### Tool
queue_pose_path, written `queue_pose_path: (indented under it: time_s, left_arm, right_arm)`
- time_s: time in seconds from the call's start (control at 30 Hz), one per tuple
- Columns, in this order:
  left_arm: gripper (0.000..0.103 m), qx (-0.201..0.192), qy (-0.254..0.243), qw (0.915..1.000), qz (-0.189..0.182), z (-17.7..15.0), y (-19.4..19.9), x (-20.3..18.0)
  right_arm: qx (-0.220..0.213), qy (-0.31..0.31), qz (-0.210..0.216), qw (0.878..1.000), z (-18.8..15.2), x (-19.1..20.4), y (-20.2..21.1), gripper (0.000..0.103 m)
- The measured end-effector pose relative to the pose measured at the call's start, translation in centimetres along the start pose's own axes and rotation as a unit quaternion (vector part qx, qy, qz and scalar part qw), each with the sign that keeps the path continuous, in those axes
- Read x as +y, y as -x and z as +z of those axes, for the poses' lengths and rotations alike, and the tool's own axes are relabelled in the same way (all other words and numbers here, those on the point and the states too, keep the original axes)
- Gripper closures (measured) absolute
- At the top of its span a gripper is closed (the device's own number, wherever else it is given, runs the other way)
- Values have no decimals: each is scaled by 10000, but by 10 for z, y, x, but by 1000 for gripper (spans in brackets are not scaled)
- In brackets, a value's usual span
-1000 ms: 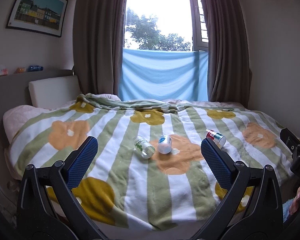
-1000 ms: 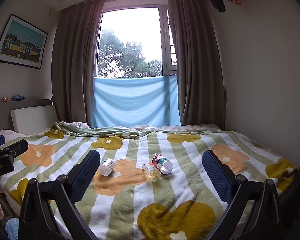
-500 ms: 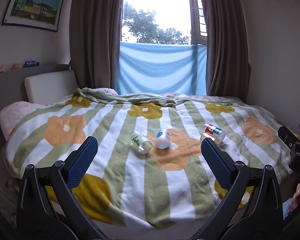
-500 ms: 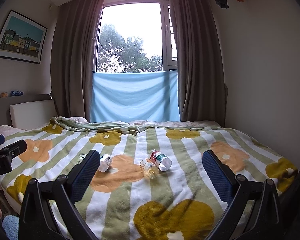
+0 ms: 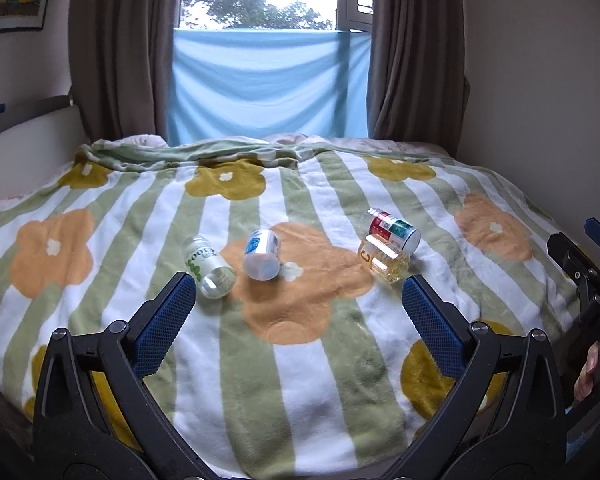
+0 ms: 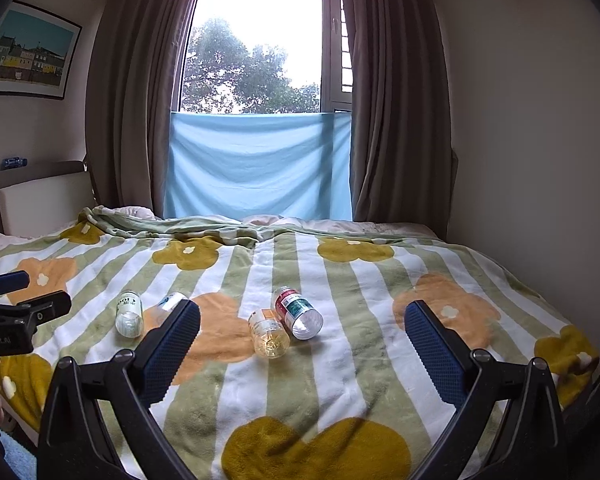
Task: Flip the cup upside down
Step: 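Move the left tool down toward the clear orange-labelled cup lying on its side, then close the left gripper on the clear cup and lift it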
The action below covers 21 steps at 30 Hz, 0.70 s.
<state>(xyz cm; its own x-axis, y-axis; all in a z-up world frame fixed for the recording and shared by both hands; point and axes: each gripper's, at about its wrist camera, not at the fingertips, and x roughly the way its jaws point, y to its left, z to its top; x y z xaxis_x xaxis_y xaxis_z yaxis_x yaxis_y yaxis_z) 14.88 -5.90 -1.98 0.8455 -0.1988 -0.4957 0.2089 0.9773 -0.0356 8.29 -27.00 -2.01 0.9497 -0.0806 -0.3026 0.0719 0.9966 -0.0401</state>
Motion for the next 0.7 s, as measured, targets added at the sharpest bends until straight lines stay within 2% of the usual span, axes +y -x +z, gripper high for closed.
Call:
queue_pose_path:
  time_s: [0.2, 0.3, 0.4, 0.57, 0.7]
  left_arm:
    - [0, 746, -301, 9955, -500, 32, -102, -37]
    - [0, 1302, -254, 9880, -786, 43, -164, -55]
    - [0, 1853, -25, 9778, -973, 45, -222, -67]
    - [1, 2579, 200, 9624, -828, 35, -300, -81]
    - [1, 2980, 341, 9503, -830, 25, -333, -88]
  right_arm:
    - [74, -83, -34, 9999, -22, -13, -26, 1]
    - [151, -111, -71, 9998, -36, -15, -34, 1]
    - [93, 130, -215, 9996, -44, -9, -38, 1]
    - [195, 148, -156, 9996, -51, -7, -46, 1]
    - [476, -57, -119, 9988, -56, -14, -56, 1]
